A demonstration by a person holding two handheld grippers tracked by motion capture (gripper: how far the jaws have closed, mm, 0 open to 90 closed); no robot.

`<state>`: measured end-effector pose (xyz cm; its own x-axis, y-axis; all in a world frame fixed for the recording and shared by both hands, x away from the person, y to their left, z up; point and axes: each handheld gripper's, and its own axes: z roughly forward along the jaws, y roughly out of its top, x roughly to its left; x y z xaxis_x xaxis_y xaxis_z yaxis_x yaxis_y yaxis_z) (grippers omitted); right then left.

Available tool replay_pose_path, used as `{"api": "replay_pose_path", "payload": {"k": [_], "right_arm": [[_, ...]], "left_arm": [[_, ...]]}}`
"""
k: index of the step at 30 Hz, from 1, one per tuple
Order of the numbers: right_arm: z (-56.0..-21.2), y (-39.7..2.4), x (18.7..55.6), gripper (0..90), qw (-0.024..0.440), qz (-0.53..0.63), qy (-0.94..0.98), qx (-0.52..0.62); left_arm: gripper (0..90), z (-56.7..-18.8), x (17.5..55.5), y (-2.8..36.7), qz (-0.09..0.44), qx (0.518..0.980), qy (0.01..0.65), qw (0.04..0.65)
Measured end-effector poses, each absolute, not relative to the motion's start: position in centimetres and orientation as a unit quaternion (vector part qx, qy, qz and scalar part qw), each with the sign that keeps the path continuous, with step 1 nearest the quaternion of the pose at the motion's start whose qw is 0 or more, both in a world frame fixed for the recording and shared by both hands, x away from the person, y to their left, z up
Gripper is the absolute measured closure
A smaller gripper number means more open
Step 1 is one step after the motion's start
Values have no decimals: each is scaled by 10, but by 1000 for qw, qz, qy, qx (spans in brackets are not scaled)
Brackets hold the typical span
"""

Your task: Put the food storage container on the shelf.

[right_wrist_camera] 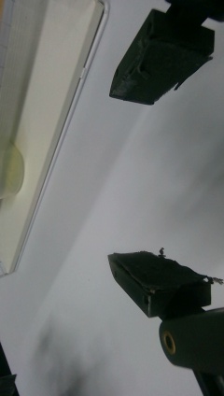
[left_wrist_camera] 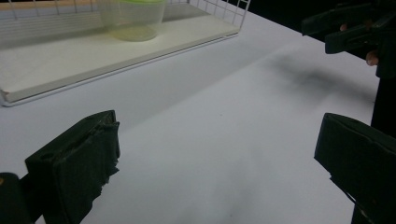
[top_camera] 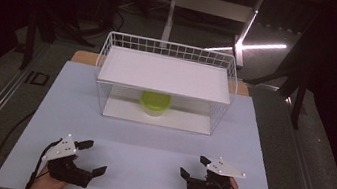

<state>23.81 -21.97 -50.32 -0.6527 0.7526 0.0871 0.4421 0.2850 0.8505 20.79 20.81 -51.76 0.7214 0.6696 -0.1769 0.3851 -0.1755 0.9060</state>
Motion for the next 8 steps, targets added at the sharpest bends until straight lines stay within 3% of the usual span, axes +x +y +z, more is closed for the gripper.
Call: {"api": "replay_pose_path", "payload": {"k": [8], "right_arm": [[-510, -218, 242, 171, 156, 454, 787, 388]], "left_arm": [[10, -517, 210, 213, 130, 751, 353, 543]]}}
